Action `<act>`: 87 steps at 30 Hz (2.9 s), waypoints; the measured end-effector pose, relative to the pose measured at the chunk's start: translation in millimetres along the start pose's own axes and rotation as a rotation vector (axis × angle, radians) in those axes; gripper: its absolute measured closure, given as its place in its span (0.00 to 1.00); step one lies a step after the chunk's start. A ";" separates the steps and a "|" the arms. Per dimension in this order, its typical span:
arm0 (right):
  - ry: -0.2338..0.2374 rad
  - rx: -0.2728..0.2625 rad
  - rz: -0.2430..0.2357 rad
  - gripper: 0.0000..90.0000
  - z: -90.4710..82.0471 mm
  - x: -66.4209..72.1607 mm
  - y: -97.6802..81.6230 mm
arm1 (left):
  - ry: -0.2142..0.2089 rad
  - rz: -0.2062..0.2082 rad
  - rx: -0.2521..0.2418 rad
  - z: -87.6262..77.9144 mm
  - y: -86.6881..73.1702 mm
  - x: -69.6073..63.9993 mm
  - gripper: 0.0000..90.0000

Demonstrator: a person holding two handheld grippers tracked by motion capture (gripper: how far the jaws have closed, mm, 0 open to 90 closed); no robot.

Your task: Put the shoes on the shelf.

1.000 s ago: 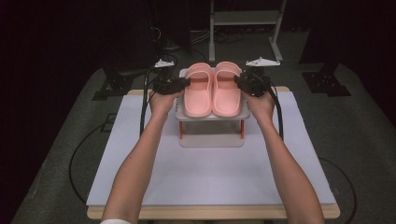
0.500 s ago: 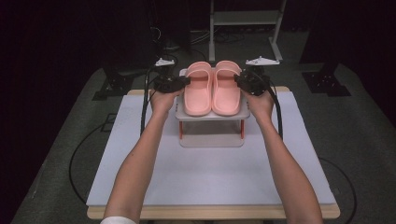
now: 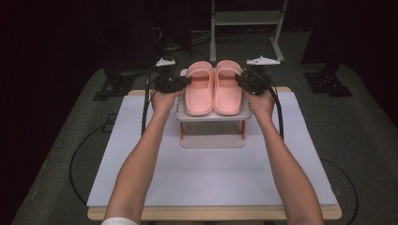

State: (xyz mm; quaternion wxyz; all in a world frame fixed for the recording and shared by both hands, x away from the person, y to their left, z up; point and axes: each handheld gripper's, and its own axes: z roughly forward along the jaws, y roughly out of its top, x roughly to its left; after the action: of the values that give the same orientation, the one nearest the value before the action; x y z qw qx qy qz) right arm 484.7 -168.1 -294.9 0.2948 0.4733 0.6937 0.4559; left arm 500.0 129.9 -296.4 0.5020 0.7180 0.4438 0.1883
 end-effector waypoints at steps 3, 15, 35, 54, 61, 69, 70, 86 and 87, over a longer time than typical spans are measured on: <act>-0.001 0.001 -0.002 0.76 -0.1 -0.1 -0.2 | 0.000 0.002 -0.005 -0.6 0.1 -0.6 0.74; 0.022 -0.022 0.018 0.67 -8.7 -1.1 -1.6 | -0.008 0.020 -0.015 -10.2 2.6 -6.5 0.66; 0.078 -0.037 0.018 0.63 -36.4 -5.4 -12.1 | -0.046 0.054 -0.038 -29.8 -7.5 -17.1 0.63; 0.119 -0.041 0.018 0.60 -52.8 -7.5 -22.9 | -0.076 0.078 -0.048 -41.9 -16.5 -20.9 0.60; 0.124 -0.043 0.009 0.60 -58.9 -6.6 -23.3 | -0.089 0.079 -0.049 -44.8 -21.0 -21.2 0.59; 0.135 -0.040 0.011 0.59 -61.0 -6.0 -28.2 | -0.097 0.080 -0.053 -49.2 -24.0 -21.2 0.58; 0.136 -0.042 0.009 0.59 -61.2 -6.1 -28.8 | -0.098 0.086 -0.053 -50.2 -24.6 -21.5 0.57; 0.150 -0.044 0.003 0.56 -67.7 -6.9 -35.7 | -0.112 0.079 -0.069 -58.9 -31.9 -21.1 0.54; 0.150 -0.044 0.003 0.55 -68.0 -7.0 -36.2 | -0.111 0.083 -0.064 -59.6 -32.2 -21.0 0.54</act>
State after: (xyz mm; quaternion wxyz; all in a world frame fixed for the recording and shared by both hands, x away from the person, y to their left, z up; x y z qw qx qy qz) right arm 416.2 -203.5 -300.2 0.2516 0.4325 0.7028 0.5057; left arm 431.7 148.8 -296.0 0.5403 0.7287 0.3788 0.1830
